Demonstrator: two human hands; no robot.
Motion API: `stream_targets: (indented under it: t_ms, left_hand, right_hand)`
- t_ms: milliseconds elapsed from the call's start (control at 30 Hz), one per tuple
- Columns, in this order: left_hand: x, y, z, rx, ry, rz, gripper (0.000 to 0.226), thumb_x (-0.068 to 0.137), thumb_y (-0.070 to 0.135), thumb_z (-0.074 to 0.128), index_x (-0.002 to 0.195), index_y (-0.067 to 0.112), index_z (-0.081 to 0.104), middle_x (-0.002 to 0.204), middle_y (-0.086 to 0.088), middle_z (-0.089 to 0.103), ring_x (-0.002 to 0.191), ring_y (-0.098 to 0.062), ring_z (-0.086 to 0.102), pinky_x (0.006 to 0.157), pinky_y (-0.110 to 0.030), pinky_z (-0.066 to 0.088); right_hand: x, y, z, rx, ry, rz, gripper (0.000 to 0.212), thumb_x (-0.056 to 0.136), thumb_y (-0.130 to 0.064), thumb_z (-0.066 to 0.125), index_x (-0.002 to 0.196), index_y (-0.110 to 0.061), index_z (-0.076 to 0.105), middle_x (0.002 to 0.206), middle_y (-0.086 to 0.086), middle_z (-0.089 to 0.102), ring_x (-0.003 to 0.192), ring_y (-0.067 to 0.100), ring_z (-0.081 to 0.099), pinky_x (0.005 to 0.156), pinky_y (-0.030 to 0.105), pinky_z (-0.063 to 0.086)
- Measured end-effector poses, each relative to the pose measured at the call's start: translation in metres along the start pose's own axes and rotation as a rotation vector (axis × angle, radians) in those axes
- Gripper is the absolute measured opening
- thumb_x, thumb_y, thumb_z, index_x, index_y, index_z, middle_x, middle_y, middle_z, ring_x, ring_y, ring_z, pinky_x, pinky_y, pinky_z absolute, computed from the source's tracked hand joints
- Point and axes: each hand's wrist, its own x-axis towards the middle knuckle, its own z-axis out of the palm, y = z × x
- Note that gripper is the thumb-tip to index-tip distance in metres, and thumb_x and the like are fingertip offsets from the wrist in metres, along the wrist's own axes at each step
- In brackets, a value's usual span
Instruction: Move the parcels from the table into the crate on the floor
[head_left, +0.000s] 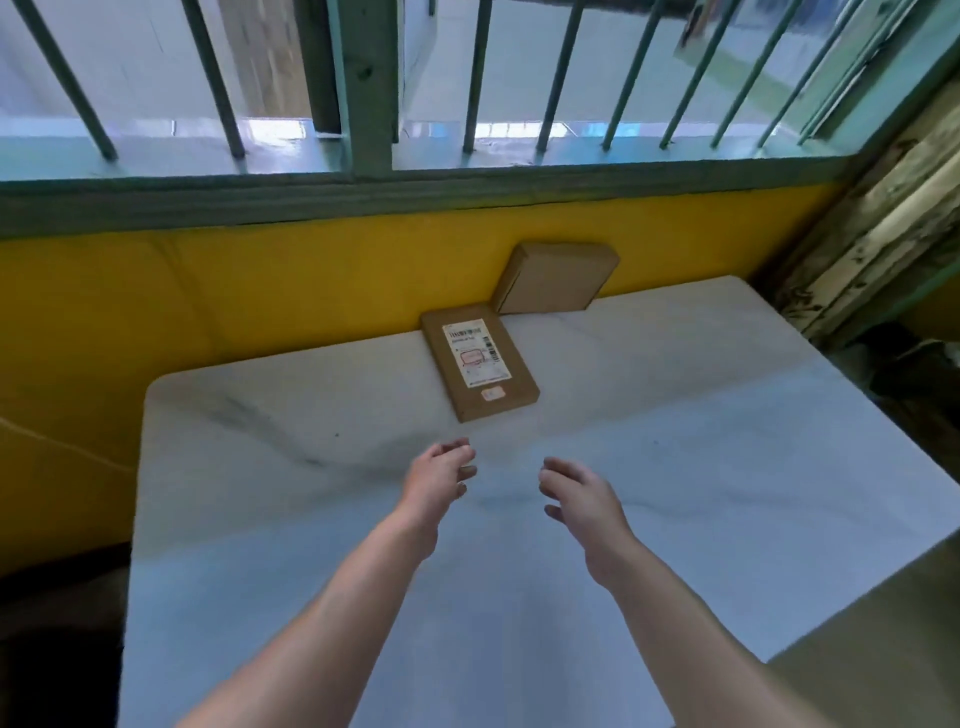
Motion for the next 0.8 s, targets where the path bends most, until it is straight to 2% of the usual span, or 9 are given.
stream_targets:
  t_ms: [100, 200, 333, 400, 433, 500, 567, 667, 800]
  left_hand:
    - [0.034, 0.004, 0.008, 0.023, 0.108, 0.001, 0.029, 0.095, 0.015, 0.056, 0.125, 0.015, 0.057, 0.092, 0.0, 0.06, 0.09, -0.018, 0.054, 0.081, -0.028, 0.043]
    - [0.061, 0.009, 0.019, 0.036, 0.202, -0.005, 0.042, 0.094, 0.017, 0.057, 0.135, 0.013, 0.052, 0.121, -0.009, 0.062, 0.115, -0.025, 0.057, 0.106, -0.038, 0.043]
    - [0.081, 0.011, 0.035, 0.011, 0.295, -0.035, 0.051, 0.093, 0.019, 0.058, 0.142, 0.014, 0.047, 0.137, -0.013, 0.058, 0.129, -0.033, 0.05, 0.11, -0.043, 0.04]
    - [0.087, 0.011, 0.044, 0.01, 0.344, -0.043, 0.048, 0.092, 0.02, 0.06, 0.138, 0.013, 0.052, 0.129, -0.008, 0.063, 0.123, -0.028, 0.055, 0.106, -0.04, 0.044]
    - [0.088, 0.012, 0.049, -0.003, 0.361, -0.037, 0.039, 0.091, 0.018, 0.061, 0.13, 0.014, 0.059, 0.117, -0.004, 0.069, 0.114, -0.024, 0.059, 0.097, -0.034, 0.048]
    - [0.09, 0.014, 0.058, -0.035, 0.371, -0.014, 0.015, 0.09, 0.015, 0.061, 0.101, 0.016, 0.07, 0.098, -0.001, 0.074, 0.09, -0.017, 0.058, 0.07, -0.024, 0.046]
    - [0.09, 0.015, 0.066, -0.024, 0.411, -0.003, 0.014, 0.09, 0.014, 0.06, 0.096, 0.015, 0.072, 0.112, -0.01, 0.072, 0.078, -0.014, 0.055, 0.059, -0.021, 0.04]
    - [0.084, 0.015, 0.07, -0.017, 0.527, 0.015, 0.019, 0.091, 0.017, 0.059, 0.108, 0.015, 0.068, 0.12, -0.014, 0.069, 0.092, -0.022, 0.062, 0.07, -0.024, 0.041]
    - [0.067, 0.006, 0.07, -0.138, 0.628, 0.053, 0.03, 0.088, 0.023, 0.068, 0.113, 0.025, 0.052, 0.111, 0.003, 0.064, 0.103, -0.019, 0.059, 0.092, -0.039, 0.048]
  right_hand:
    - [0.036, -0.013, 0.004, -0.038, -0.049, 0.016, 0.042, 0.094, -0.019, 0.059, 0.136, -0.015, 0.056, 0.128, -0.001, 0.061, 0.103, 0.015, 0.061, 0.102, 0.039, 0.049]
    - [0.078, -0.028, 0.006, -0.073, -0.057, -0.002, 0.054, 0.093, -0.017, 0.057, 0.146, -0.014, 0.044, 0.141, 0.0, 0.053, 0.105, 0.018, 0.06, 0.106, 0.043, 0.045]
    - [0.124, -0.044, 0.007, -0.075, -0.067, -0.033, 0.067, 0.091, -0.015, 0.055, 0.153, -0.014, 0.029, 0.15, 0.005, 0.043, 0.106, 0.022, 0.059, 0.105, 0.046, 0.046]
    - [0.14, -0.051, 0.006, -0.089, -0.107, -0.028, 0.057, 0.09, -0.013, 0.055, 0.146, -0.015, 0.042, 0.139, 0.007, 0.053, 0.095, 0.02, 0.061, 0.098, 0.045, 0.05]
    - [0.144, -0.054, 0.005, -0.103, -0.148, -0.031, 0.043, 0.089, -0.011, 0.054, 0.131, -0.017, 0.055, 0.125, 0.007, 0.061, 0.085, 0.018, 0.06, 0.092, 0.043, 0.052]
    - [0.15, -0.057, 0.001, -0.126, -0.239, -0.039, 0.023, 0.088, -0.01, 0.055, 0.105, -0.021, 0.064, 0.096, 0.004, 0.067, 0.076, 0.016, 0.057, 0.08, 0.037, 0.053]
    - [0.156, -0.055, -0.005, -0.108, -0.304, -0.045, 0.022, 0.088, -0.01, 0.057, 0.106, -0.019, 0.064, 0.087, -0.002, 0.067, 0.078, 0.017, 0.059, 0.076, 0.033, 0.051]
    - [0.157, -0.05, -0.017, -0.113, -0.361, -0.062, 0.023, 0.087, -0.009, 0.059, 0.108, -0.017, 0.066, 0.087, 0.0, 0.066, 0.079, 0.017, 0.058, 0.076, 0.032, 0.05]
    - [0.139, -0.038, -0.027, -0.084, -0.466, -0.059, 0.021, 0.087, -0.004, 0.057, 0.094, -0.02, 0.069, 0.082, 0.0, 0.064, 0.076, 0.016, 0.053, 0.074, 0.031, 0.045]
